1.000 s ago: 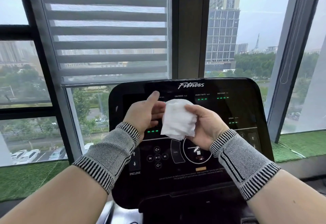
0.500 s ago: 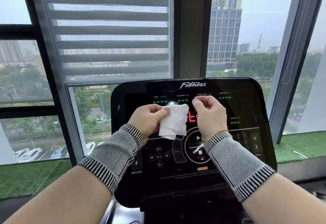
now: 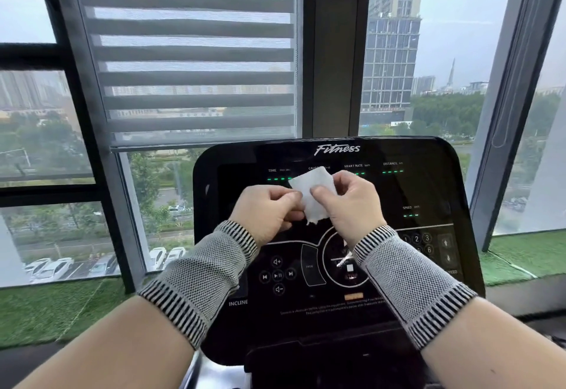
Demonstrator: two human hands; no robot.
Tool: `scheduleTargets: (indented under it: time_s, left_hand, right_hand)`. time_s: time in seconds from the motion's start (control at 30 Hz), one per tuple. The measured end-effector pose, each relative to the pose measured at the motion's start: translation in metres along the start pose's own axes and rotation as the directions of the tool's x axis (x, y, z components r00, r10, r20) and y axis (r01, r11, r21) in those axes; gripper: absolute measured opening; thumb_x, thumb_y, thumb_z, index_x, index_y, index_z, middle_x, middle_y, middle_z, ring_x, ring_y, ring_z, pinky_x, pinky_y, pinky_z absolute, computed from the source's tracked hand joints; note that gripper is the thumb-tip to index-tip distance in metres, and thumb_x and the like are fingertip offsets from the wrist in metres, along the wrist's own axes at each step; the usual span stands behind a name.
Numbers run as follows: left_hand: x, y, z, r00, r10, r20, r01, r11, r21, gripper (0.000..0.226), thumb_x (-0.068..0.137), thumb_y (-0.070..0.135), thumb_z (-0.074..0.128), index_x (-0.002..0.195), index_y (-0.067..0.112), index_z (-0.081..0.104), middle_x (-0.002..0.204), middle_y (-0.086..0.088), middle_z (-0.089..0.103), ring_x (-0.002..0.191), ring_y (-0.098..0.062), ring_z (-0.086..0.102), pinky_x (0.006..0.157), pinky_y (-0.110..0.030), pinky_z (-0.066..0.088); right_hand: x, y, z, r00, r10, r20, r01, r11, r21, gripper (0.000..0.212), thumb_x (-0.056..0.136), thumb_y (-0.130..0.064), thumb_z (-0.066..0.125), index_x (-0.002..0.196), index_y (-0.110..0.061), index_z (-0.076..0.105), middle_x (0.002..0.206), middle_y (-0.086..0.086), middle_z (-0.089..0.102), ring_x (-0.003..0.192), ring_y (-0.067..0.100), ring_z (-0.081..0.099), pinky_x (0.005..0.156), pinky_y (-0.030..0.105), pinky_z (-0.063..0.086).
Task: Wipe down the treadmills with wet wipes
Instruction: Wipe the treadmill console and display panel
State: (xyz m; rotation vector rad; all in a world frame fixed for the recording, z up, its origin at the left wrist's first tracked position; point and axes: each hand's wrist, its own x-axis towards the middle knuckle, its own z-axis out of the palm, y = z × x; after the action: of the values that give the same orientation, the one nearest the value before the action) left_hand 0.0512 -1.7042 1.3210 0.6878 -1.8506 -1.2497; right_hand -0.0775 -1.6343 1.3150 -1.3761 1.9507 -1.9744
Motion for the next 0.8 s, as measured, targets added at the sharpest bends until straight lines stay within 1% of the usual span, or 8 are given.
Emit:
scheduleTargets:
  time_s: [0.1,0.23,0.3,0.37,0.5,0.6,0.7,0.8]
  left_hand:
    - [0.0,0.001,0.005,0.997,-0.04,0.059,0.045,0.995,-0.089,0.016,0.092,0.025,0.062,0.103,0.017,0.07,0.095,0.0,0.074,0.09,-0.009,0.07,0.076,-0.026,0.056]
    - [0.006,-0.002,0.002,0.996,-0.069,0.06,0.076,0.99,-0.119,0.019,0.088,0.021,0.066,0.104,0.011,0.069,0.101,-0.006,0.073,0.097,-0.018,0.07,0.084,-0.037,0.056]
    - [0.009,-0.003,0.003,0.998,-0.052,0.039,0.056,0.993,-0.106,0.011,0.087,0.015,0.068,0.095,0.007,0.068,0.098,-0.012,0.072,0.093,-0.024,0.07,0.081,-0.039,0.058]
    - [0.013,-0.001,0.007,0.999,-0.022,0.031,0.026,0.994,-0.105,0.004,0.087,0.01,0.066,0.088,0.006,0.065,0.092,-0.016,0.071,0.088,-0.027,0.071,0.075,-0.038,0.058]
    - [0.025,0.006,0.012,0.998,0.042,0.047,-0.04,0.998,-0.049,0.005,0.086,0.015,0.068,0.083,0.012,0.066,0.092,-0.026,0.068,0.09,-0.041,0.068,0.082,-0.051,0.057]
    - [0.036,0.011,0.012,0.988,0.153,-0.011,-0.15,0.983,0.109,0.005,0.081,0.026,0.071,0.079,0.022,0.07,0.083,-0.009,0.072,0.081,-0.023,0.07,0.083,-0.035,0.057]
    - [0.049,0.021,0.0,0.95,0.298,-0.088,-0.227,0.858,0.461,0.016,0.09,0.022,0.062,0.103,0.025,0.07,0.098,0.01,0.07,0.083,-0.001,0.06,0.085,-0.015,0.045]
    - [0.062,0.025,-0.026,0.913,0.372,-0.168,-0.158,0.701,0.695,0.029,0.096,0.019,0.05,0.12,0.026,0.065,0.116,0.005,0.065,0.104,-0.013,0.057,0.1,-0.03,0.042]
  right_hand:
    - [-0.003,-0.001,0.005,0.976,0.101,0.195,-0.147,0.961,0.236,0.02,0.084,-0.019,0.068,0.065,-0.017,0.067,0.066,0.001,0.065,0.063,0.013,0.057,0.062,0.03,0.048]
    - [-0.003,-0.003,0.0,0.892,0.192,0.409,-0.366,0.838,0.405,0.017,0.093,-0.01,0.055,0.081,-0.006,0.068,0.076,0.008,0.069,0.067,0.015,0.064,0.061,0.029,0.053]
    - [-0.003,-0.001,0.0,0.882,0.217,0.419,-0.384,0.845,0.372,0.012,0.091,-0.011,0.059,0.082,-0.006,0.065,0.076,0.007,0.068,0.067,0.015,0.065,0.059,0.028,0.055]
    - [0.0,0.005,-0.001,0.911,0.232,0.341,-0.348,0.877,0.333,0.011,0.085,-0.016,0.068,0.088,-0.006,0.064,0.085,0.009,0.069,0.077,0.019,0.066,0.07,0.033,0.058]
    - [0.011,0.006,-0.011,0.893,0.259,0.369,-0.418,0.78,0.465,0.022,0.084,-0.007,0.067,0.105,-0.006,0.062,0.095,0.009,0.069,0.079,0.016,0.068,0.067,0.031,0.055]
    - [0.023,-0.001,-0.009,0.92,0.232,0.317,-0.36,0.818,0.448,0.007,0.084,-0.004,0.067,0.089,-0.006,0.065,0.082,0.009,0.068,0.07,0.018,0.066,0.068,0.038,0.055]
    - [0.051,-0.008,-0.004,0.991,0.1,-0.092,-0.092,0.991,0.092,0.011,0.083,-0.023,0.07,0.083,-0.013,0.065,0.078,-0.003,0.065,0.072,0.011,0.062,0.07,0.027,0.053]
    - [0.08,-0.014,0.001,0.963,-0.087,-0.254,0.003,0.95,-0.312,0.011,0.088,-0.028,0.064,0.087,-0.019,0.059,0.084,-0.008,0.06,0.075,0.007,0.054,0.069,0.019,0.039]
